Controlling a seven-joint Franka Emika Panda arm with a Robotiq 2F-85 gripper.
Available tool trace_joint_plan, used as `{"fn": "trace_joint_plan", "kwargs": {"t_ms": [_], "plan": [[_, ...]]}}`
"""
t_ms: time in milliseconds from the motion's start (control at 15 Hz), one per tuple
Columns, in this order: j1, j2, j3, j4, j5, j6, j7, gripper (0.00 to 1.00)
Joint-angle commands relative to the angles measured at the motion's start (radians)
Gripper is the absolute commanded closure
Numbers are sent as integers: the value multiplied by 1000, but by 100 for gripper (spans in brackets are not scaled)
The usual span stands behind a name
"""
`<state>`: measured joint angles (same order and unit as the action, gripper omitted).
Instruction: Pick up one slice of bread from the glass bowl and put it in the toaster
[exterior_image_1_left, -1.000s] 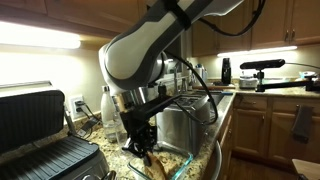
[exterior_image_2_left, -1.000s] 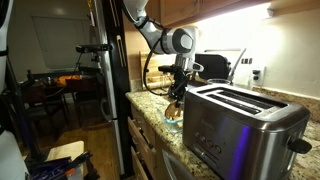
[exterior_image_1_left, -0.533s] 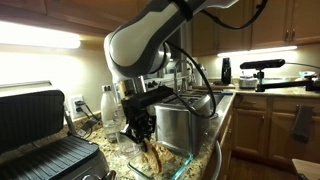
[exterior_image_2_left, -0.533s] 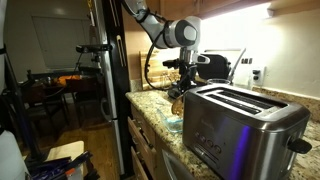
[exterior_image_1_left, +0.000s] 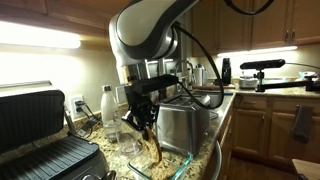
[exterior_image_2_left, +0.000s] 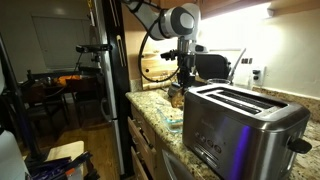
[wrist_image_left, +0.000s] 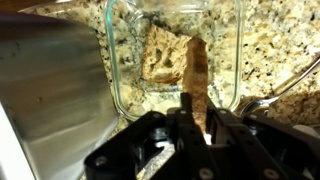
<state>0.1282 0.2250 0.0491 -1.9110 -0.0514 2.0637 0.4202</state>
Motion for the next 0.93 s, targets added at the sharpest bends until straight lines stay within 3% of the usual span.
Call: {"fn": "trace_joint_plan", "kwargs": {"t_ms": [0, 400, 867], "plan": [[9, -119, -3, -115, -19, 23, 51, 95], [0, -255, 6, -204, -58, 30, 128, 95], [-41, -383, 18, -217, -119, 21, 261, 95]]}}
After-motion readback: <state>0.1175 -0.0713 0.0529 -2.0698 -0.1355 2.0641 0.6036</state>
